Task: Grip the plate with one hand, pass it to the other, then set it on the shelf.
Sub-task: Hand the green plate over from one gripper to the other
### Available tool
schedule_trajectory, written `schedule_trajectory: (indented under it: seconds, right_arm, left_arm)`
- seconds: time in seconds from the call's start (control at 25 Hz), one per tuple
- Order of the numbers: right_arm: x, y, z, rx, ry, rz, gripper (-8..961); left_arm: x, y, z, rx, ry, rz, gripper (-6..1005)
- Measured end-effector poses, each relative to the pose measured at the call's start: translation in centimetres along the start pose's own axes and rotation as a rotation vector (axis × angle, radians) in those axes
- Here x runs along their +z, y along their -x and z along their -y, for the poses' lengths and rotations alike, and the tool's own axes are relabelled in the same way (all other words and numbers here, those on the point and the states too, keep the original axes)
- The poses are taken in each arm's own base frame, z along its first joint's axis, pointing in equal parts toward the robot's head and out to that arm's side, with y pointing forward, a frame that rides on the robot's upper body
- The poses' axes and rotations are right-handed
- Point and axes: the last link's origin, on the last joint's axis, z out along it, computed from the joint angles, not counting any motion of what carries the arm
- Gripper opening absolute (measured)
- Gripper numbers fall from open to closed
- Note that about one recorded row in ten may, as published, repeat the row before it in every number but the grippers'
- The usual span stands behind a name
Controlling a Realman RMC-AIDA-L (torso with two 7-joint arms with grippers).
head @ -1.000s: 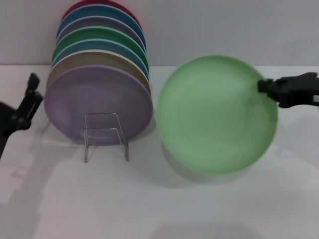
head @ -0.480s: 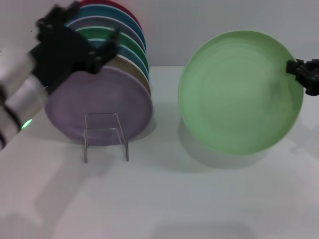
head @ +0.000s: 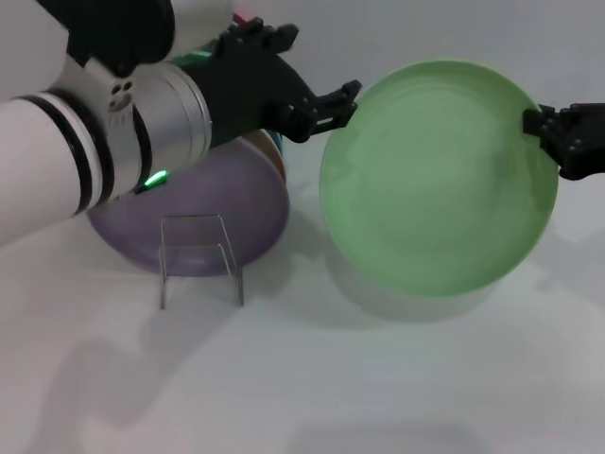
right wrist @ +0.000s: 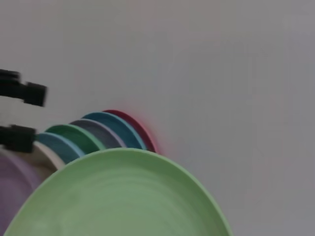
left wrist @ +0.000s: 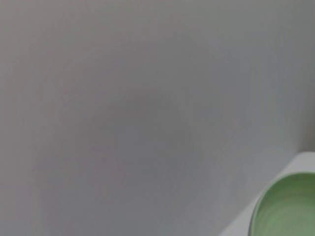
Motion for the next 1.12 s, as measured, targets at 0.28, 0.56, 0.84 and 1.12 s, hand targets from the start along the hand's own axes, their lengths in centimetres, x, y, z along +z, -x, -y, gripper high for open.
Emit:
schedule_trajectory:
  seconds: [0.28, 0.56, 0.84, 1.12]
  right_arm:
    - [0.1, -0.1, -1.0, -0.026, 0.026, -0.007, 19]
    - [0.3, 0.5, -1.7, -0.041, 0.052, 0.011, 19]
    - [0.9, 1.4, -2.6, -0.064, 0.086, 0.028, 20]
    - [1.5, 1.1, -3.5, -0.077, 0.121, 0.012, 19]
  left_arm:
    - [0.3, 0.2, 0.9, -0.079, 0.086, 0.02, 801]
    - [0.8, 1.4, 0.7, -0.101, 0.11, 0.055, 795]
    - [1.2, 1.7, 0.4, -0.099, 0.129, 0.062, 789]
    - [1.4, 2.0, 0.4, -0.1, 0.136, 0.07, 783]
